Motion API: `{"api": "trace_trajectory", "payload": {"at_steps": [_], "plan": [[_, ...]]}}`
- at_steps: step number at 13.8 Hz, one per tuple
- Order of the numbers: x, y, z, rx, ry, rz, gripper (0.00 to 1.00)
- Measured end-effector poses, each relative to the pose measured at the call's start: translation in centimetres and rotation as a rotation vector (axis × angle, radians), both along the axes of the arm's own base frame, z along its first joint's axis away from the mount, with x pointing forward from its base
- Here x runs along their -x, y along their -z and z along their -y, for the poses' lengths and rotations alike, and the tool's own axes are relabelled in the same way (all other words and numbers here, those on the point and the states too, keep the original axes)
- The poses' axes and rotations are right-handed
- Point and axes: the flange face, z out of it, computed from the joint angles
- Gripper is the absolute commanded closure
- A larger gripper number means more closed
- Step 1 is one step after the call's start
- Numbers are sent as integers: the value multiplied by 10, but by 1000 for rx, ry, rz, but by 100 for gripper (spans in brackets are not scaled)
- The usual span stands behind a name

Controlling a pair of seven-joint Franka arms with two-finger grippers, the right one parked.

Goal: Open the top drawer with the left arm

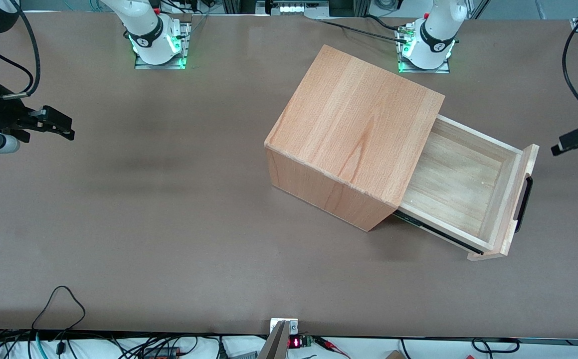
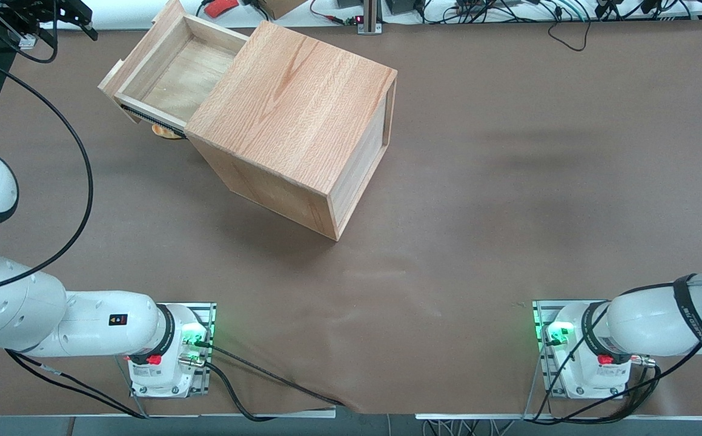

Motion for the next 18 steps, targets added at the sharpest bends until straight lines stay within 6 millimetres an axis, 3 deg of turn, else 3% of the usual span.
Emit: {"api": "trace_trajectory", "payload": {"at_steps": [4,9,18], "plan": [[22,-34,31,-45,-60,-33,0],[35,-52,58,-74,-98,-46,0],[39,-59,65,-99,-105,-46,0]]}}
